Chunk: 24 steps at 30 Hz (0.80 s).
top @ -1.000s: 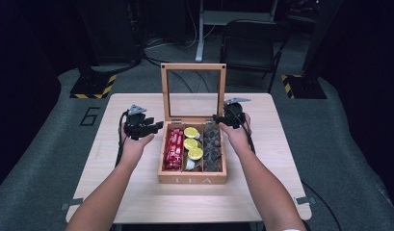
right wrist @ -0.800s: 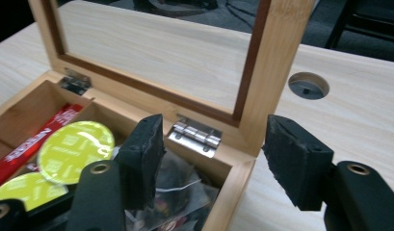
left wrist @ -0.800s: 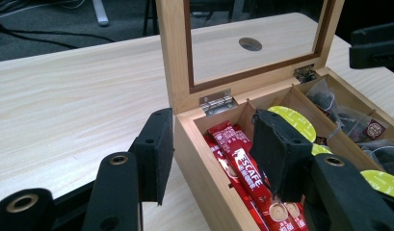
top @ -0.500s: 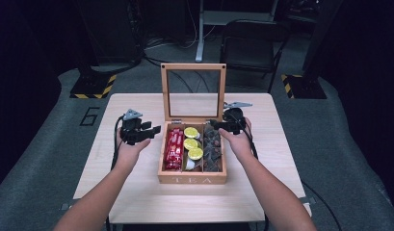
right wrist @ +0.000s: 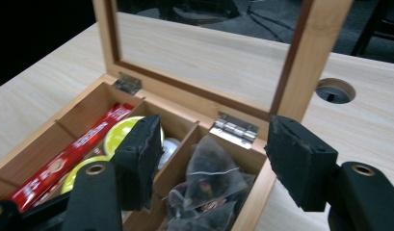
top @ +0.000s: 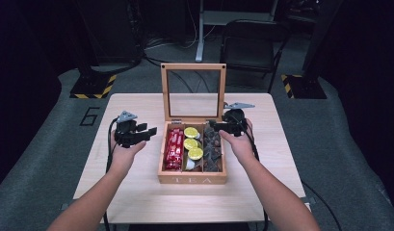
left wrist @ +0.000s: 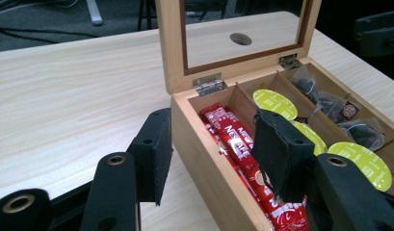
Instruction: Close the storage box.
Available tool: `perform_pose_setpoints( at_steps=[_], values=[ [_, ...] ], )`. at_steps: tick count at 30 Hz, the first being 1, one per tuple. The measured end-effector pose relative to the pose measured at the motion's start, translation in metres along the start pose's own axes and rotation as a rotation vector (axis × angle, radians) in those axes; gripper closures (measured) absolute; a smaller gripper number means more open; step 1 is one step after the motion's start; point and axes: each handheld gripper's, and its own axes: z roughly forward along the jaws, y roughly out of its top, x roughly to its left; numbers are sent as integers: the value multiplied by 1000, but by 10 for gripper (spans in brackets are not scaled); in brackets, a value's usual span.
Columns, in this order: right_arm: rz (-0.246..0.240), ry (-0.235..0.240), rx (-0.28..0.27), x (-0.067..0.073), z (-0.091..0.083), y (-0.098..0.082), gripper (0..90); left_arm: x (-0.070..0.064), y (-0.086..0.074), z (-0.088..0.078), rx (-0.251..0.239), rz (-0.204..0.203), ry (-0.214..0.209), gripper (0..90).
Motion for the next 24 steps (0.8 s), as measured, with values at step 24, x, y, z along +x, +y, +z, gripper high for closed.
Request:
perform_pose_setpoints(
  at_steps=[24],
  values=[
    [-121,56,-1,25,-22,11,337,0,13,-14,9,38,6,460]
  ],
)
